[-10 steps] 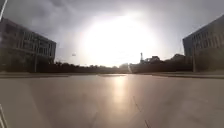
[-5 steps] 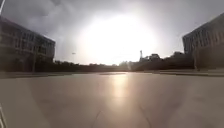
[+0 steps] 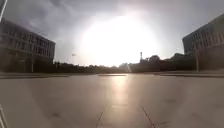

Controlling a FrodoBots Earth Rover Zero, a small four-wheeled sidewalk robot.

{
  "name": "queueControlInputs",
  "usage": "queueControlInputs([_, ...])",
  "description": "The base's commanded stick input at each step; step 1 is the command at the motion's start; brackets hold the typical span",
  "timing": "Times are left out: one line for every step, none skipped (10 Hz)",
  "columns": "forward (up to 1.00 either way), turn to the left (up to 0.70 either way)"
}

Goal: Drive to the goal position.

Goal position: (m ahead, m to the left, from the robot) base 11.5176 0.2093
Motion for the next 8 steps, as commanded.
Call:
queueControlInputs([0.7, 0.0])
queueControlInputs([0.7, 0.0])
queueControlInputs([0.7, 0.0])
queueControlInputs([0.7, 0.0])
queueControlInputs([0.7, 0.0])
queueControlInputs([0.7, 0.0])
queueControlInputs([0.7, 0.0])
queueControlInputs([0.7, 0.0])
